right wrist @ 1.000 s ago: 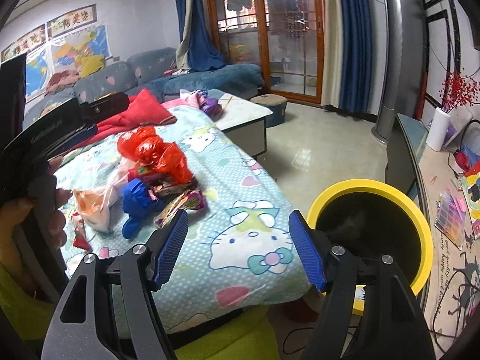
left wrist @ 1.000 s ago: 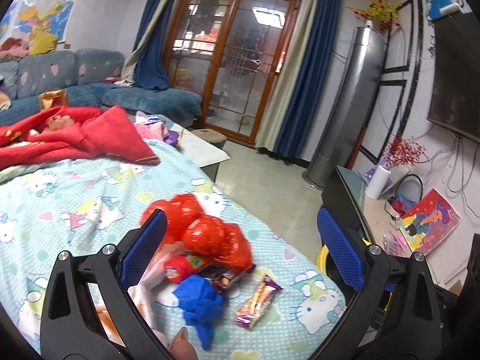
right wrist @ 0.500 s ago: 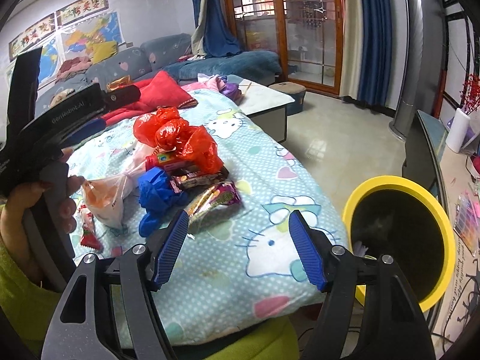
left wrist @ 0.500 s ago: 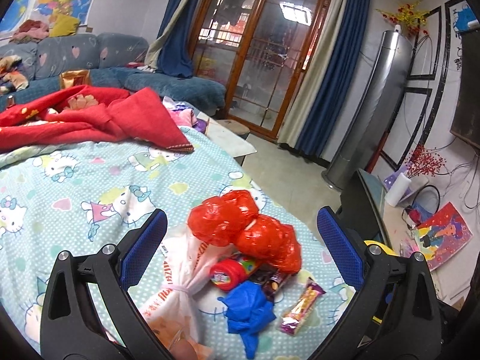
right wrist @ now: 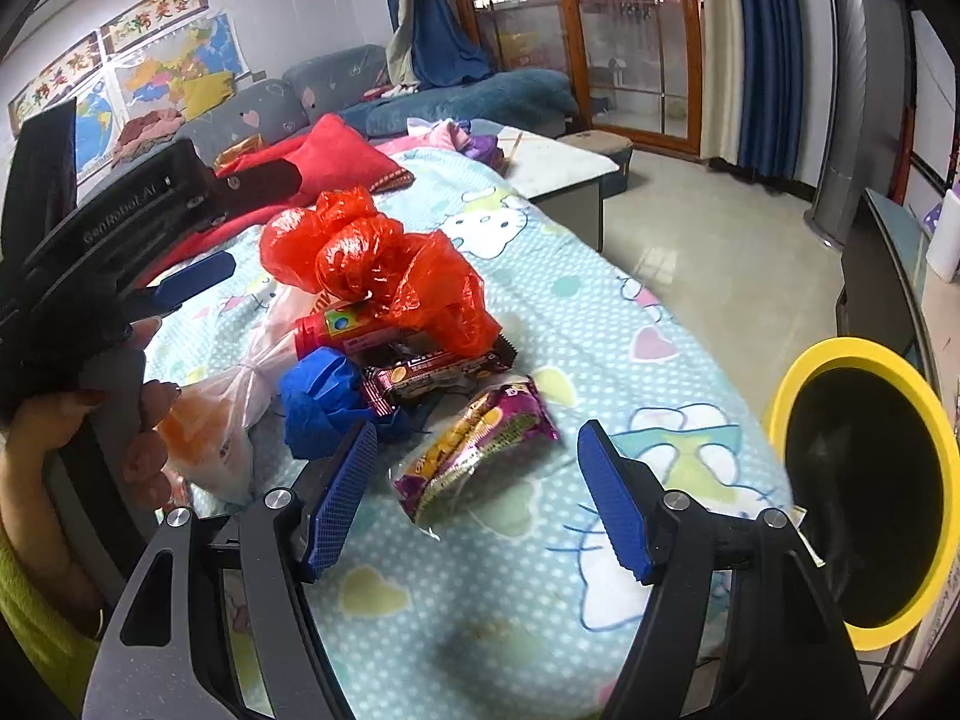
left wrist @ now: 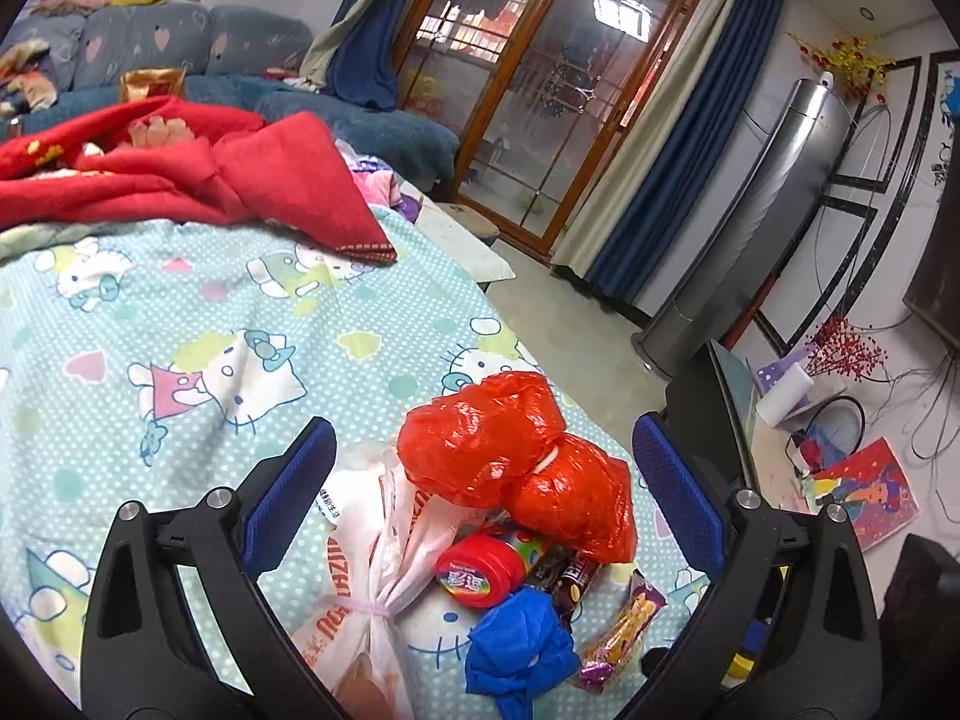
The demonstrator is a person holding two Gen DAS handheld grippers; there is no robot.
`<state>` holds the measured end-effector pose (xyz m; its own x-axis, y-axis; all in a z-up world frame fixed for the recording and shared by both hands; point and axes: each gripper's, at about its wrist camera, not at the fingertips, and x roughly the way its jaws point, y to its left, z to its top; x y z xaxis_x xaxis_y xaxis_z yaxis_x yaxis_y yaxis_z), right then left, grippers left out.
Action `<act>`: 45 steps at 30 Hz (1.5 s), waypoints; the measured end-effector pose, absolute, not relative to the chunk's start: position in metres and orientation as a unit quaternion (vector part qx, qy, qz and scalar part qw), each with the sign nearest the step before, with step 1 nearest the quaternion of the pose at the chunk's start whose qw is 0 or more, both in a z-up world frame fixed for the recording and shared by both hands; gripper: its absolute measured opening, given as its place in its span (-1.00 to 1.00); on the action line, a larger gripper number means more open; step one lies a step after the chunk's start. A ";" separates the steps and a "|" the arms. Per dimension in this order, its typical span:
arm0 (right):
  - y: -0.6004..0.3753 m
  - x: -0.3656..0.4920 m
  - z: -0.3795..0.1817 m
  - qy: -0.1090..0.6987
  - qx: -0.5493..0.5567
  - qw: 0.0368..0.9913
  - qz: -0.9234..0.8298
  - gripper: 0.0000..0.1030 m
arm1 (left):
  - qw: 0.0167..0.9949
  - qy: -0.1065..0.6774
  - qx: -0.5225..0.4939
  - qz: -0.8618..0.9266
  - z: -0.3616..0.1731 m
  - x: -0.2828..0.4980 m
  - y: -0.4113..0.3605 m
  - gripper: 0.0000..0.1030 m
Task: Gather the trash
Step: 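Grasp the red plastic bag with left tool while right tool grasps purple snack wrapper, then carry the red bag and purple wrapper over the yellow bin with both tools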
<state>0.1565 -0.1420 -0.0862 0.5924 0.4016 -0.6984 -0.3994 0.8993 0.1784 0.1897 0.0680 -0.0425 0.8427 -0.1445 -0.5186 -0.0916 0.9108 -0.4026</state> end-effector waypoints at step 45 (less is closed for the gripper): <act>-0.147 0.144 -0.094 0.407 0.001 0.873 0.271 -0.75 | 0.946 0.255 -0.192 -0.055 -0.021 0.170 0.061 -0.78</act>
